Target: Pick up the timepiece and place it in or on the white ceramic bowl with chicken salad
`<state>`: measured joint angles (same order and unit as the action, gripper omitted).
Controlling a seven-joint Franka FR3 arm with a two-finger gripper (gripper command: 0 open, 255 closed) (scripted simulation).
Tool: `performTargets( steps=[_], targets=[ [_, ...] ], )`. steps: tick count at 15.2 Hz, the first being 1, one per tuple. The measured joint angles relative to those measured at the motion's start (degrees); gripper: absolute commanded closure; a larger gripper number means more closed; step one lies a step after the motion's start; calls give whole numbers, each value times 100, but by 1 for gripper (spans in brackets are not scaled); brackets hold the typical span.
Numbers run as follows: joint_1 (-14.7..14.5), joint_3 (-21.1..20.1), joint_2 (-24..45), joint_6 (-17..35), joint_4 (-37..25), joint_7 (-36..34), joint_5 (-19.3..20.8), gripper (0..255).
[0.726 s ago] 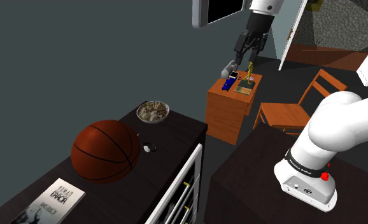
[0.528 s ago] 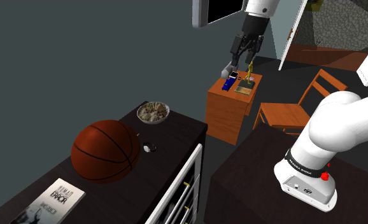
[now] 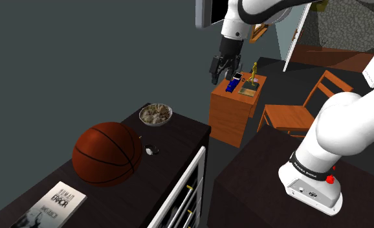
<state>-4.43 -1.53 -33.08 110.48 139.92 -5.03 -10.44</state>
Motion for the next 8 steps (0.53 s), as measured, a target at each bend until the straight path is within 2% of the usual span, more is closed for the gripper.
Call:
performTargets(
  steps=[8],
  targets=[
    [-390, -465, 1382, 1136, -225, -73, -289, 0]
  ],
)
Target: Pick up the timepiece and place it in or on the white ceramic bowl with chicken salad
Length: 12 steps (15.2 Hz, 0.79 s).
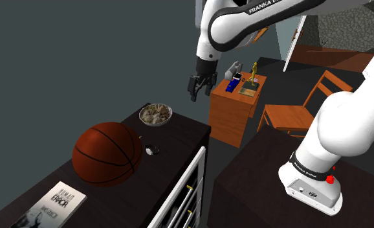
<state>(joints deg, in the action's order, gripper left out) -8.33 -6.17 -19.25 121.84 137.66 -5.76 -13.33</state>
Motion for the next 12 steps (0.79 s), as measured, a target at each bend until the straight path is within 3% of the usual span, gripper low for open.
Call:
performTargets(
  steps=[12],
  targets=[
    [-479, -574, 2356, 1170, -1158, -238, 66, 0]
  ],
)
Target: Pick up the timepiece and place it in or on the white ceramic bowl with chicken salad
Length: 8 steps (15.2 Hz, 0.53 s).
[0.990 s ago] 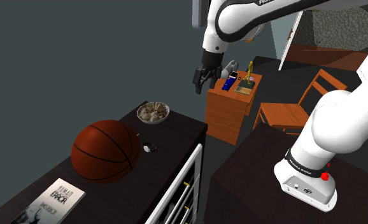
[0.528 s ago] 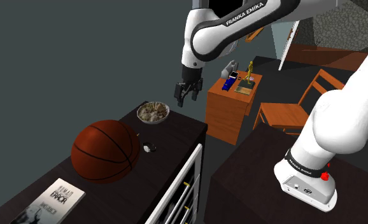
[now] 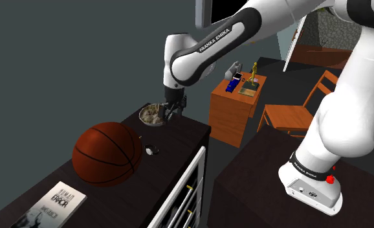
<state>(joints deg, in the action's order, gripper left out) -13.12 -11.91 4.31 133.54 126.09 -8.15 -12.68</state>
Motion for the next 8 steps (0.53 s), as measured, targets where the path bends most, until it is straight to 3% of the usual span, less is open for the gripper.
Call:
performTargets(
  steps=[8],
  targets=[
    [-435, -183, 1630, 395, -1206, -292, 378, 0]
  ],
)
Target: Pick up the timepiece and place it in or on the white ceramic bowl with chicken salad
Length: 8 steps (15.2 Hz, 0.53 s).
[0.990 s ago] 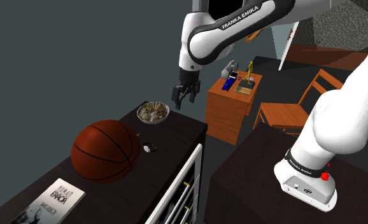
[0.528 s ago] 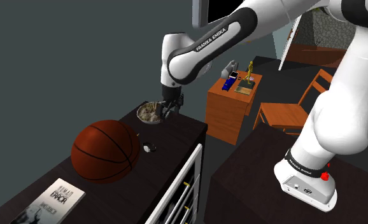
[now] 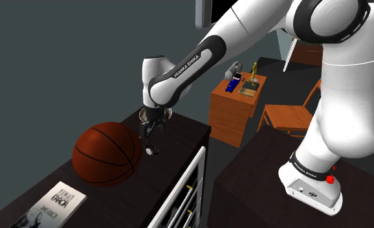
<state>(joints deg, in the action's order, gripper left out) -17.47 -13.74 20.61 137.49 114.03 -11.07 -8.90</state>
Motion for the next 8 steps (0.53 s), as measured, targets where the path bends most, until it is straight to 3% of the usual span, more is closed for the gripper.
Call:
performTargets(
  steps=[3, 8],
  targets=[
    [-86, 33, 279, 9, -472, -55, 104, 0],
    [-146, 85, 318, 400, -478, -26, 118, 0]
  ],
)
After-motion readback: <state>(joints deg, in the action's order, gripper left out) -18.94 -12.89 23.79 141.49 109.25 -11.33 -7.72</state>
